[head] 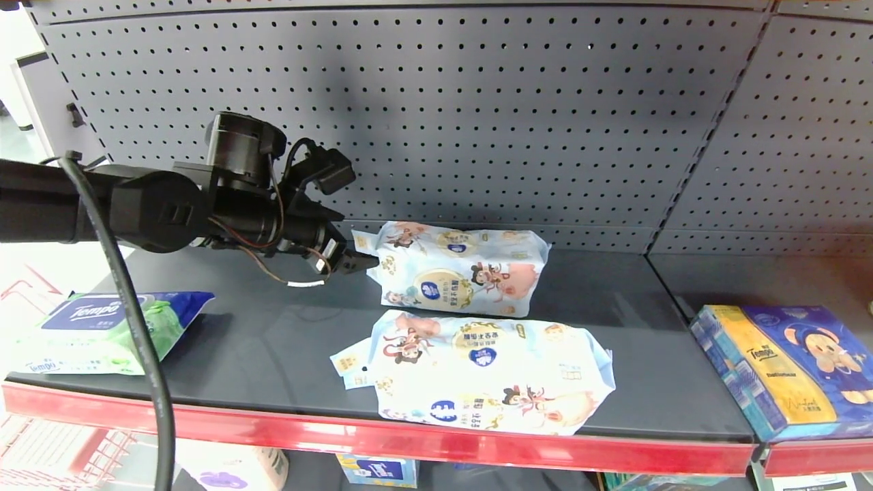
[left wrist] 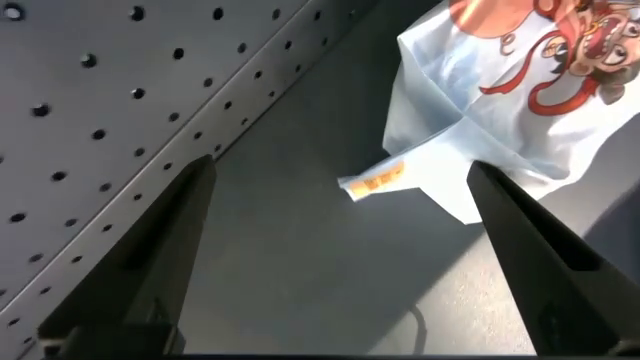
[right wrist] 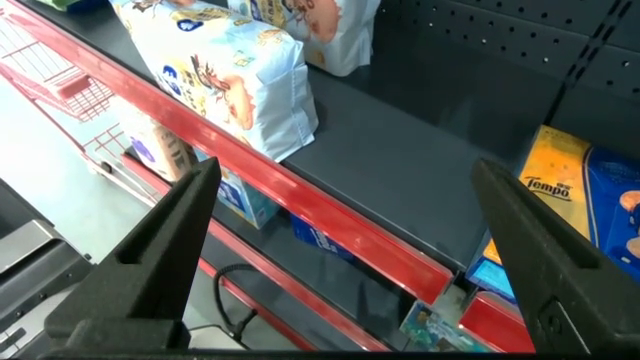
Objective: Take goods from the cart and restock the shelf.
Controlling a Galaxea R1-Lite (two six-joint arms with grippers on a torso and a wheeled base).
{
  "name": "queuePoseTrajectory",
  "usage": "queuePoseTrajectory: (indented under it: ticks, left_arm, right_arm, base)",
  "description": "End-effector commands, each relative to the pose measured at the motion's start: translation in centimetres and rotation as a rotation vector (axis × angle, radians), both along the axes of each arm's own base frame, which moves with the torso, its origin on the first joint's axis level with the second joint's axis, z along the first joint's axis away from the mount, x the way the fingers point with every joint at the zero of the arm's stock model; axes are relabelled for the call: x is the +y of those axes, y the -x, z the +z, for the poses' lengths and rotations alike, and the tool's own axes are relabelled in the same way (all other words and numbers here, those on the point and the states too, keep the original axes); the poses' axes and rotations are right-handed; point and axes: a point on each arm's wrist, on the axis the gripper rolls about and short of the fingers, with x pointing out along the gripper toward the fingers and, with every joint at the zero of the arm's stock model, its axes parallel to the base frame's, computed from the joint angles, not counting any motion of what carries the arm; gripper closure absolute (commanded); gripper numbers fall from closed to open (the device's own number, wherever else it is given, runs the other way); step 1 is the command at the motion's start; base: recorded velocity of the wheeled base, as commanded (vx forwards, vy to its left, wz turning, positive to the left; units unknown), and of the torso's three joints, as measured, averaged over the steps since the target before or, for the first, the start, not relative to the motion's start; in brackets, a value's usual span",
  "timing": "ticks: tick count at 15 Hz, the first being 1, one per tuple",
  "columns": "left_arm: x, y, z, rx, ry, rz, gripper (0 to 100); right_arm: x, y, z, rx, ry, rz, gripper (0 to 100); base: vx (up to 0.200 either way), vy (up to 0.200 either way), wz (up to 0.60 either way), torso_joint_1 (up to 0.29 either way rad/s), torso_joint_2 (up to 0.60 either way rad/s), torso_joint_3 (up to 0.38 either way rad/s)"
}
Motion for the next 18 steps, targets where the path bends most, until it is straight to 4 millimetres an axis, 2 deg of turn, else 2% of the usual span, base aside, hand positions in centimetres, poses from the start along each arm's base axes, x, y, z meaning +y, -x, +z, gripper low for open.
queuePoseTrajectory:
  ticks: [1,7,8,10,12,13,15,16,17,18]
  left_arm:
    - [-0.4,-0.2,-0.4,0.010,-0.003,-0.008,0]
    - [-0.7,0.1,-0.2,0.016,0.013,-0.007,0]
    - [-0.4,0.4,0.1,0.014,0.015,0.000,0]
    - [1.6,2.3,1.3,0.026,0.055,0.067,0]
    - [3.4,5.4,2.6,0.050,0.120,0.134,0]
    - [3.9,7.4,3.0,0.072,0.164,0.164,0]
    - [5.3,12.8,3.6,0.113,0.269,0.229,0]
    - [6.0,15.3,3.8,0.117,0.310,0.249,0]
    - [6.1,15.7,3.8,0.115,0.315,0.250,0]
    - [7.0,18.9,3.8,0.102,0.362,0.278,0]
  right_arm:
    - [0.0,0.0,0.0,0.002,0.001,0.001,0]
    - [0.2,-0.6,0.0,0.027,0.010,-0.007,0]
    - [0.3,-1.2,0.2,0.047,0.019,-0.031,0]
    - [1.1,-4.6,2.4,0.118,0.048,-0.115,0]
    - [2.4,-8.6,4.1,0.212,0.042,-0.122,0]
    - [2.9,-10.4,4.0,0.259,0.061,-0.126,0]
    - [3.8,-13.8,3.1,0.361,0.108,-0.169,0]
    - [4.1,-14.9,2.3,0.404,0.132,-0.206,0]
    - [4.1,-15.0,2.2,0.410,0.134,-0.210,0]
    - [4.4,-16.0,1.0,0.473,0.157,-0.226,0]
  base:
    - [0.000,0.000,0.00,0.000,0.00,0.000]
    - [0.000,0.000,0.00,0.000,0.00,0.000]
    - [0.000,0.000,0.00,0.000,0.00,0.000]
    - [0.000,0.000,0.00,0.000,0.00,0.000]
    - [0.000,0.000,0.00,0.000,0.00,0.000]
    - [0.000,0.000,0.00,0.000,0.00,0.000]
    - [0.000,0.000,0.00,0.000,0.00,0.000]
    - [0.000,0.000,0.00,0.000,0.00,0.000]
    - [0.000,0.000,0.00,0.000,0.00,0.000]
    - [0.000,0.000,0.00,0.000,0.00,0.000]
